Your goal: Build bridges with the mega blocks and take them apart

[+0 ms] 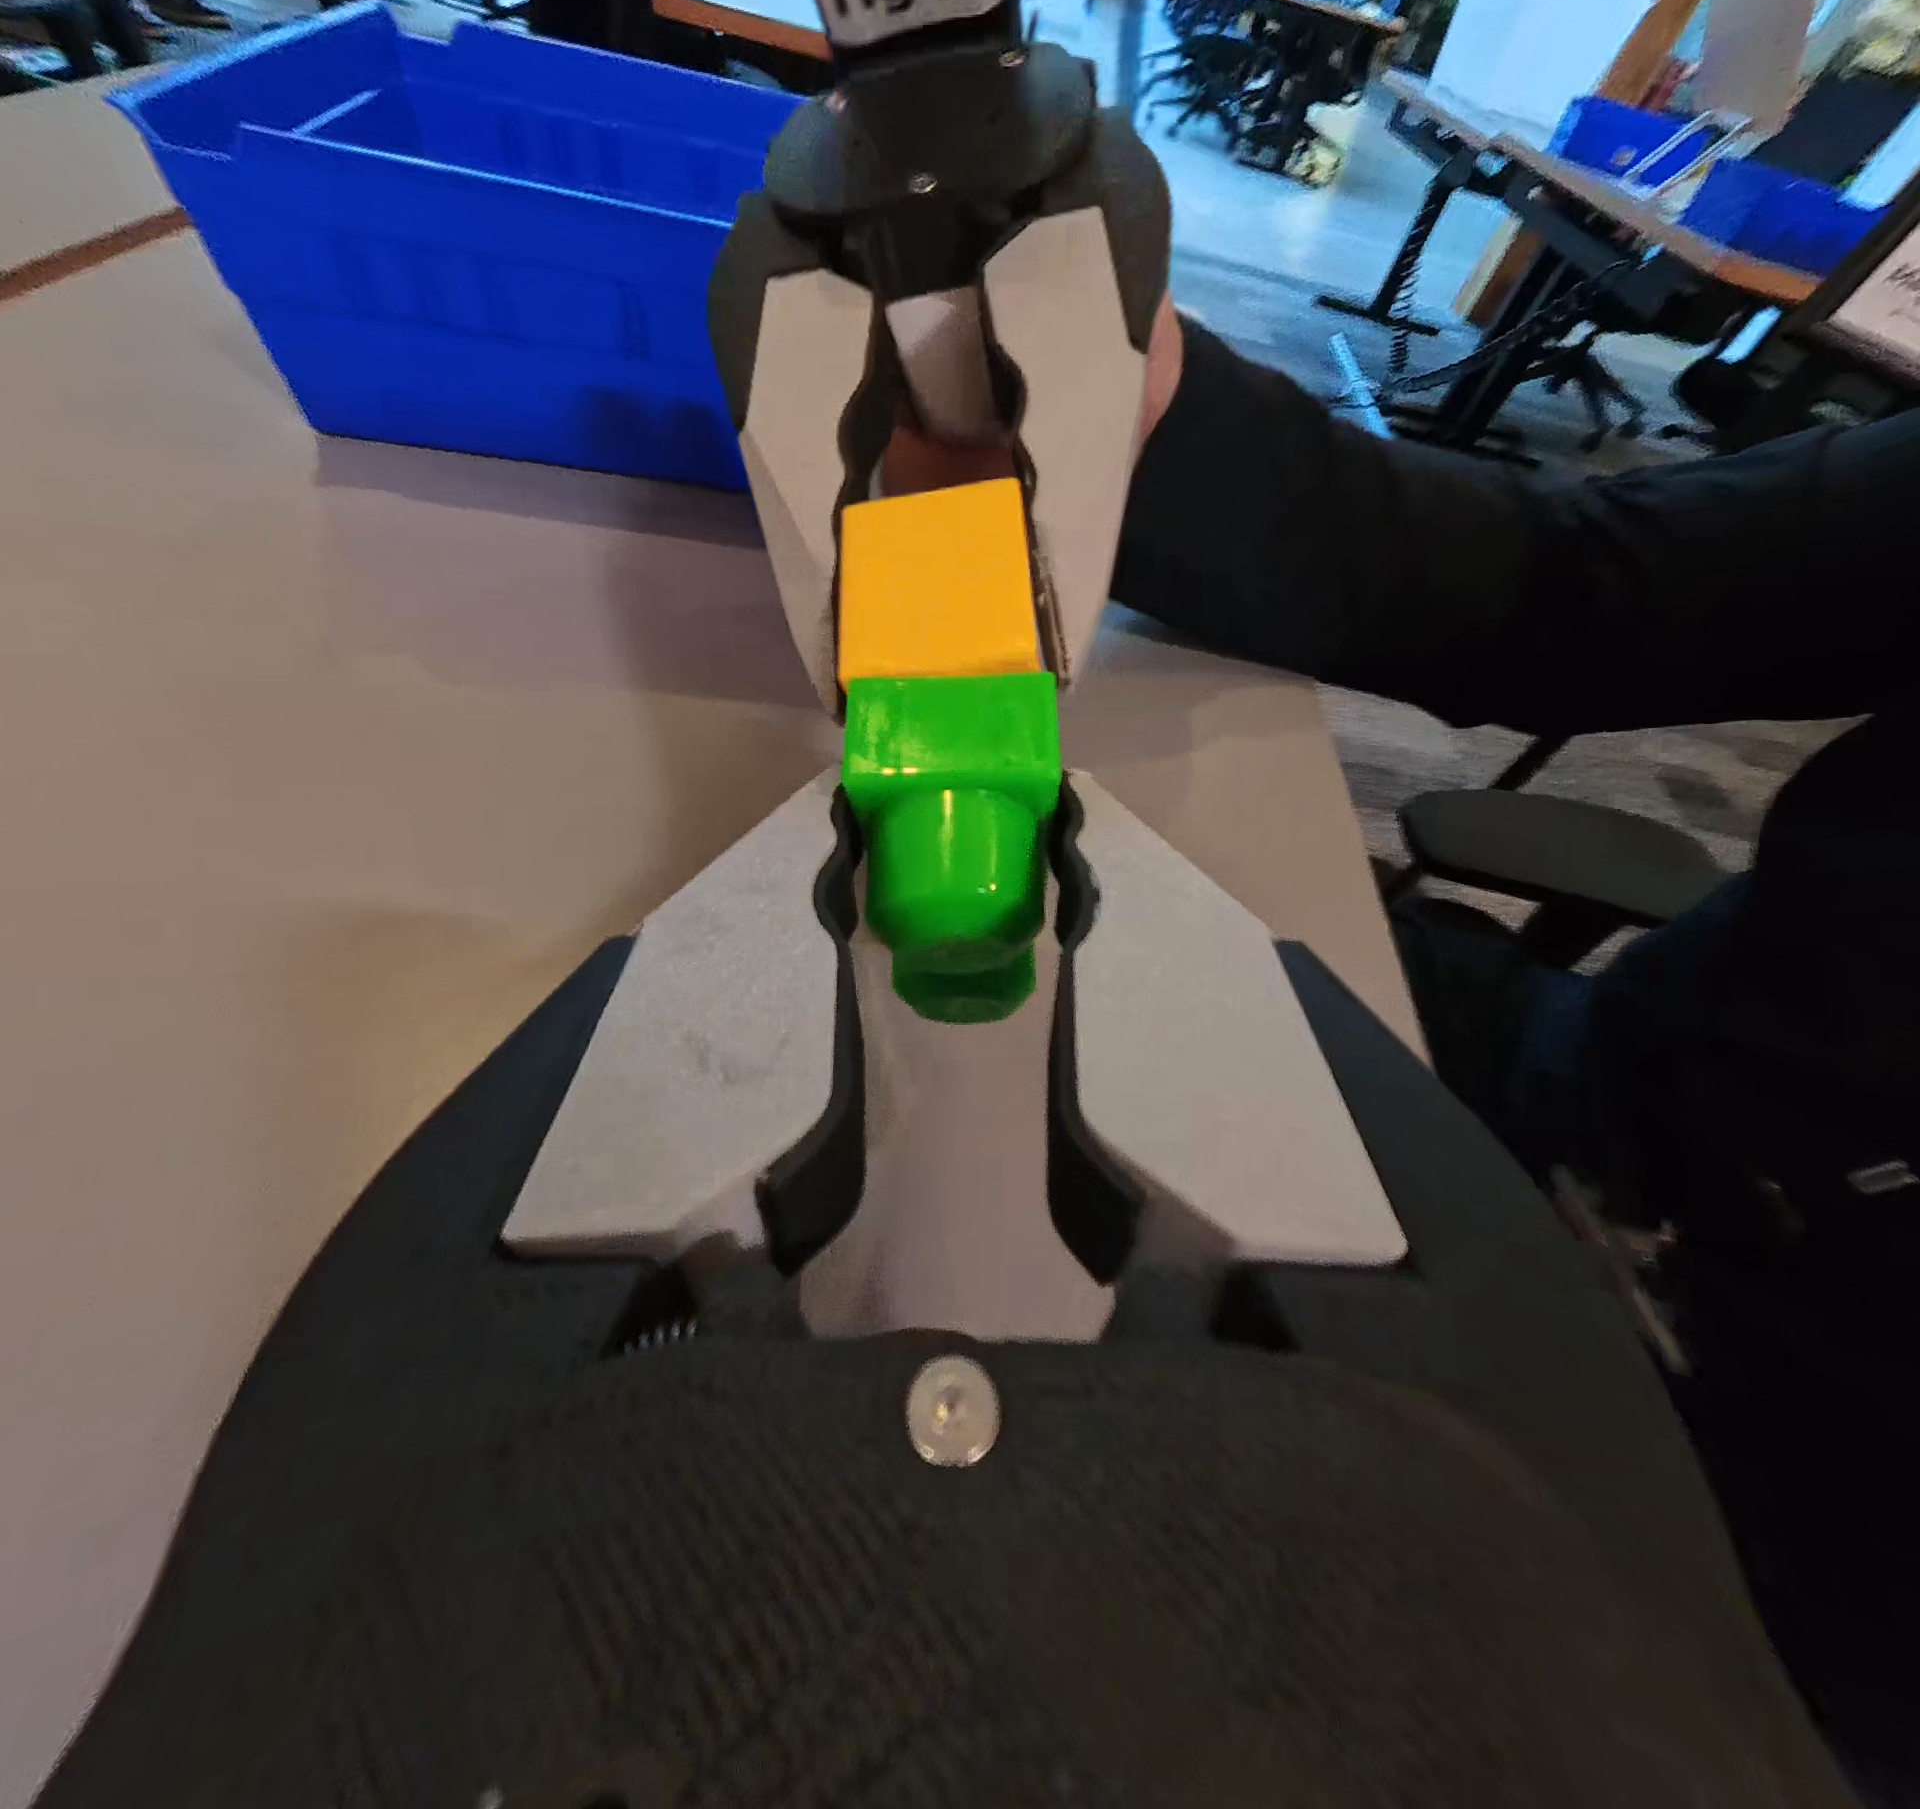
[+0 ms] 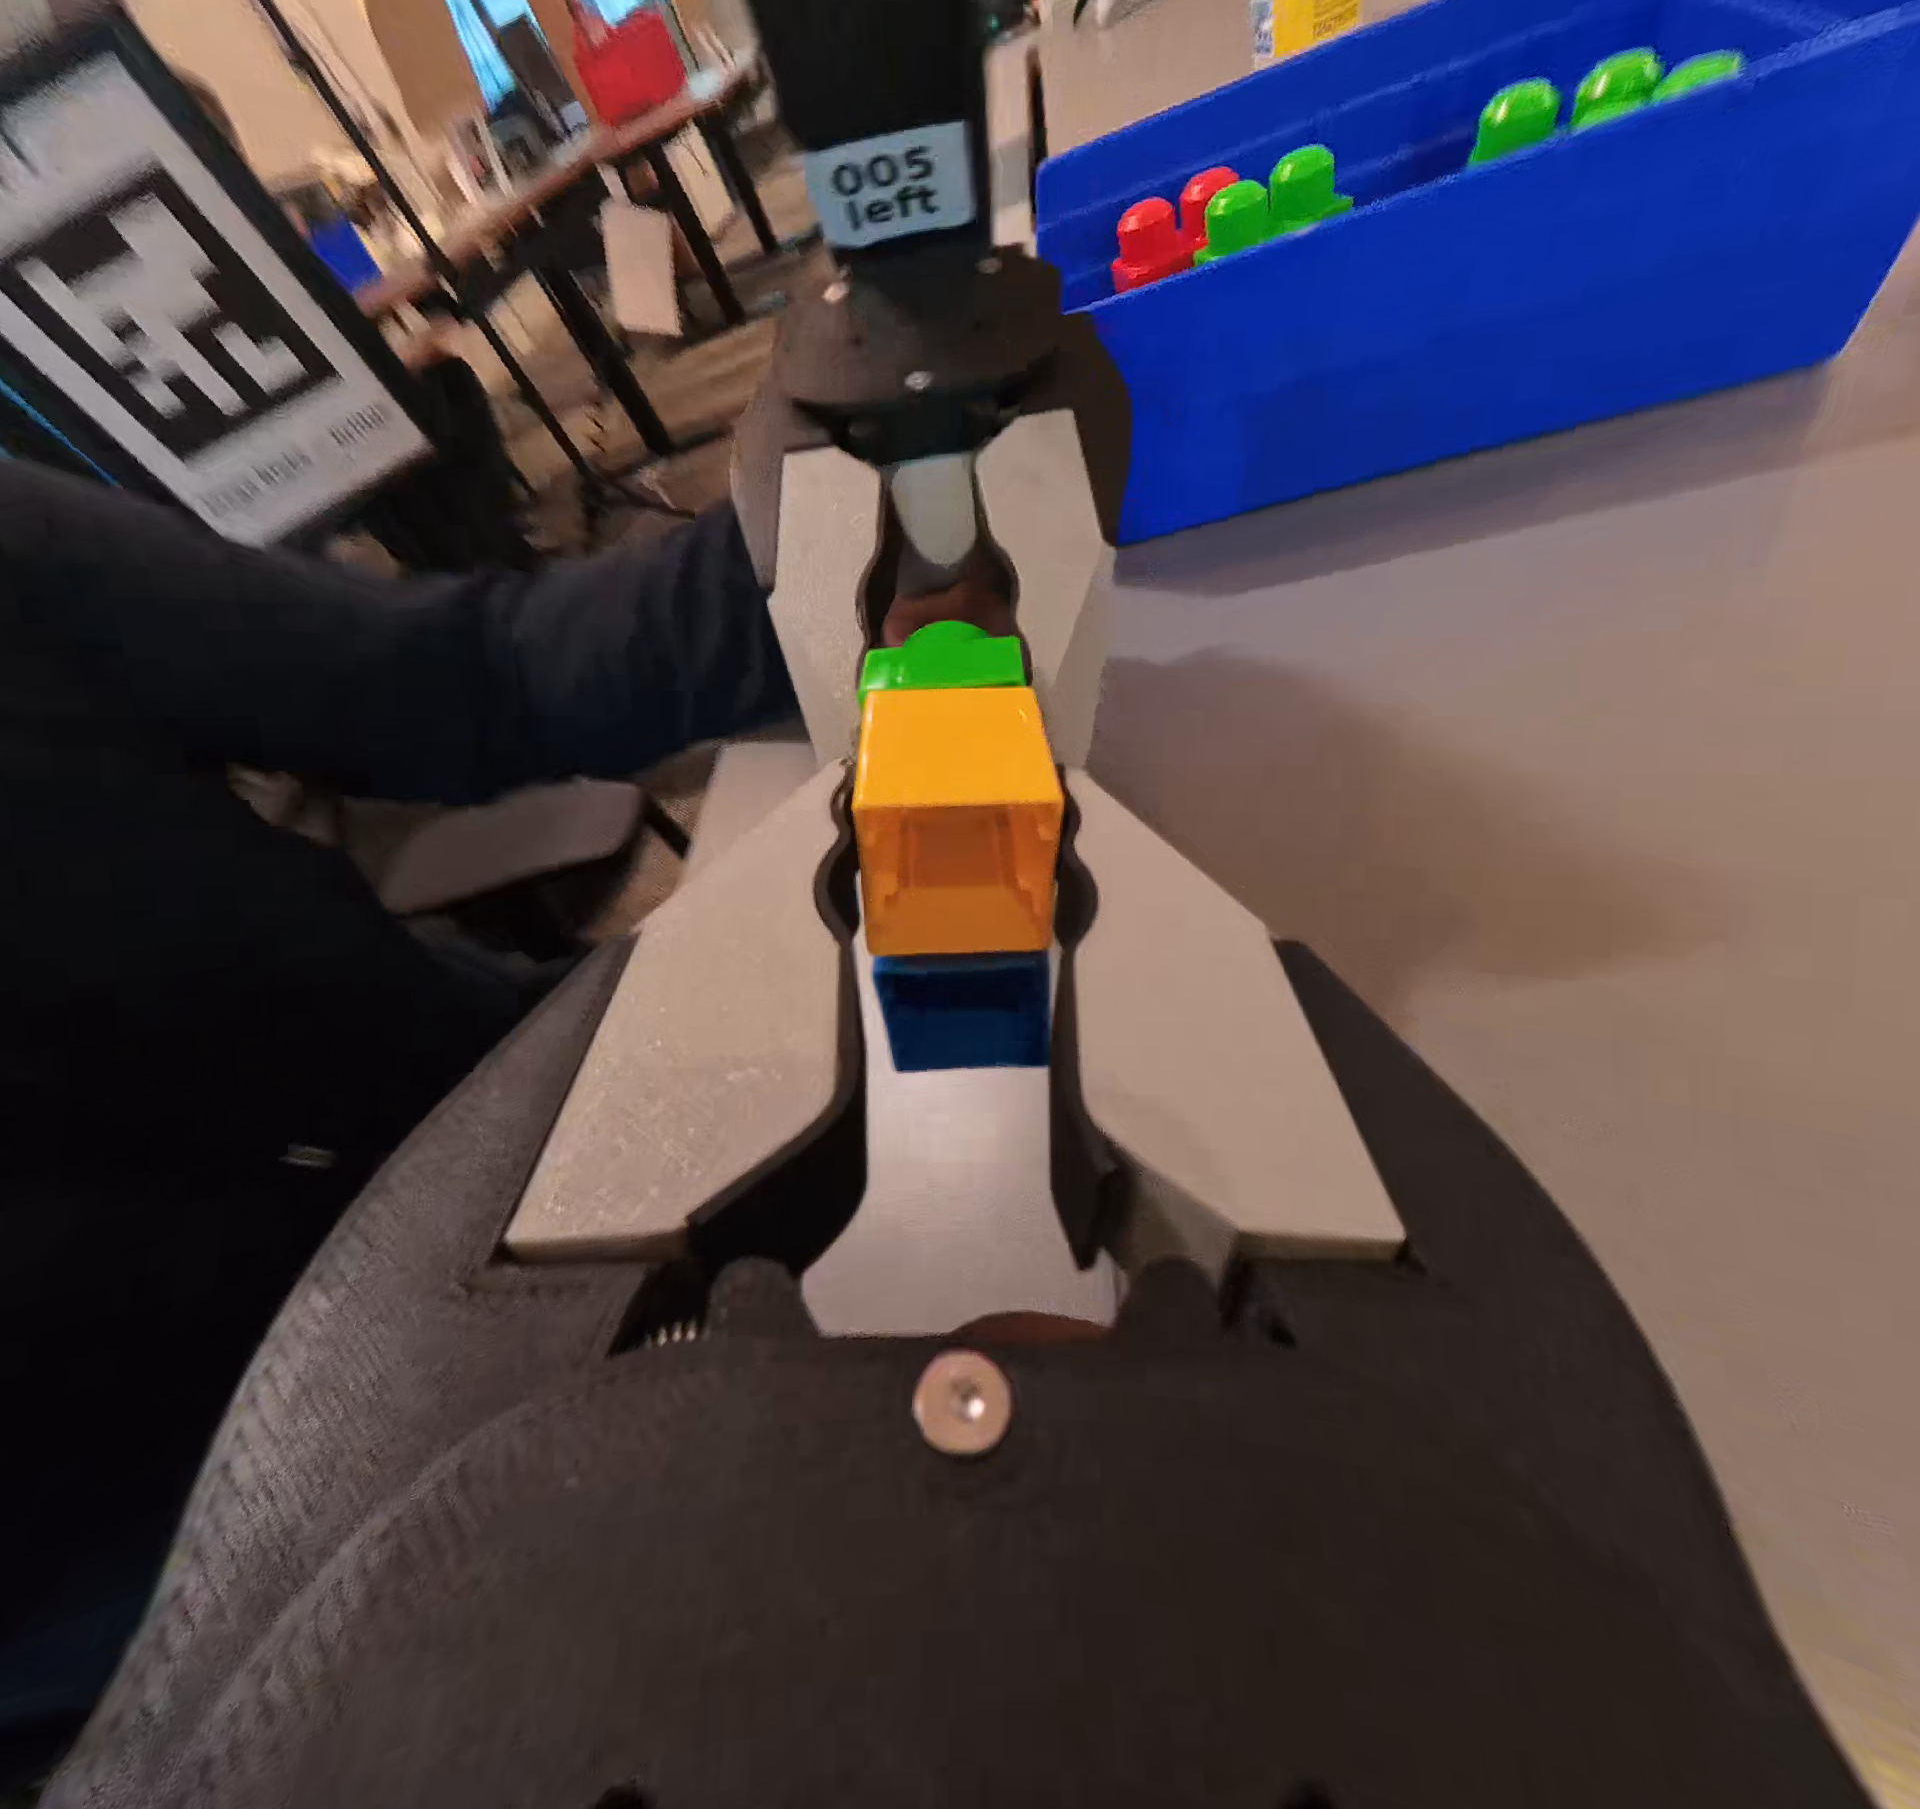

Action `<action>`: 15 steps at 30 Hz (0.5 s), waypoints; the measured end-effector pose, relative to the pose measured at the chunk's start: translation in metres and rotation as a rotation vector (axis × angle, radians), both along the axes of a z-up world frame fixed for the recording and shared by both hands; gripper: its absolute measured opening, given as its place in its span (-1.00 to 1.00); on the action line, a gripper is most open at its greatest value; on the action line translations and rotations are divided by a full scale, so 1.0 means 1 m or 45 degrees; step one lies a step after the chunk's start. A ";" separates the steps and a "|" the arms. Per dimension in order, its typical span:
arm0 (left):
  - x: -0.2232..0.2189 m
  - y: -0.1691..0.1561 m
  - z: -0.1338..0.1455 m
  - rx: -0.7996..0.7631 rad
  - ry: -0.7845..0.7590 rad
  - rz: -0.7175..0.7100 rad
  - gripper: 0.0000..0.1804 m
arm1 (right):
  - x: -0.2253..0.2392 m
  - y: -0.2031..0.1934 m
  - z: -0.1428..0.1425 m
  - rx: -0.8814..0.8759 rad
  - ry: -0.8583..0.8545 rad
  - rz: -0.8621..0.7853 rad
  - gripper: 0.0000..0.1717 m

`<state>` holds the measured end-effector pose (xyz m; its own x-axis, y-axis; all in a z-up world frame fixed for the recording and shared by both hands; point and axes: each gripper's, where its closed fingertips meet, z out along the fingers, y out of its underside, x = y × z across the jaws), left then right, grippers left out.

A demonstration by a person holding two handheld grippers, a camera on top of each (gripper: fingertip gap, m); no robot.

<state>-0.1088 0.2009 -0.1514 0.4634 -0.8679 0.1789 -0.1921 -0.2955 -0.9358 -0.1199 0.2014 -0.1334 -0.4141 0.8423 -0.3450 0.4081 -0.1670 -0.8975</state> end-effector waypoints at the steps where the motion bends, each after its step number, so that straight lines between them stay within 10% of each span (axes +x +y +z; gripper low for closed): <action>1: -0.001 0.001 0.000 0.009 0.015 0.011 -0.62 | -0.001 0.001 0.000 -0.075 -0.012 0.003 -0.63; 15: 0.006 -0.025 0.026 -0.192 -0.343 -0.241 -0.62 | 0.014 -0.017 0.023 0.221 0.197 0.105 -0.63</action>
